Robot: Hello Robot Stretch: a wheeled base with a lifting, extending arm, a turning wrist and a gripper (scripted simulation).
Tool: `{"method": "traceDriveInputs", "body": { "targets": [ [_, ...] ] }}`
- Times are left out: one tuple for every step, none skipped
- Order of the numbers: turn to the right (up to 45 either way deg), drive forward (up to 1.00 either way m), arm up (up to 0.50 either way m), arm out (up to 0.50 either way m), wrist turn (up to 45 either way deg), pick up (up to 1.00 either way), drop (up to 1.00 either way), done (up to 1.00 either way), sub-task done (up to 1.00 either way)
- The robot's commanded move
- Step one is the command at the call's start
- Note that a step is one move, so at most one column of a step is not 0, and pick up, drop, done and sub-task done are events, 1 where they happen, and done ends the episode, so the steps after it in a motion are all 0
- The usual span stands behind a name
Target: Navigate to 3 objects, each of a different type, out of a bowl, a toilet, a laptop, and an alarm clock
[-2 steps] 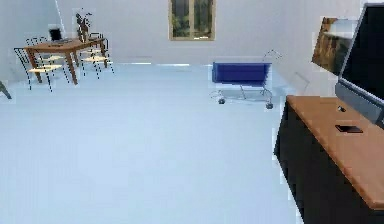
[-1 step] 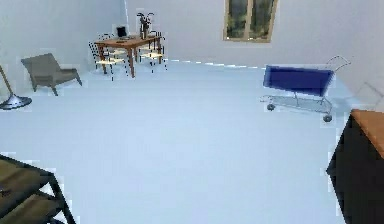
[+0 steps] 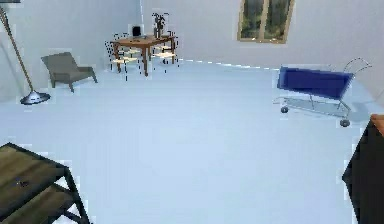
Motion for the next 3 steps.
{"method": "traceDriveInputs", "body": {
  "targets": [
    [0.0, 1.00, 0.00, 0.00, 0.0, 0.00, 0.00, 0.00, 0.00],
    [0.0, 1.00, 0.00, 0.00, 0.0, 0.00, 0.00, 0.00, 0.00],
    [0.0, 1.00, 0.00, 0.00, 0.0, 0.00, 0.00, 0.00, 0.00]
  ]
}}
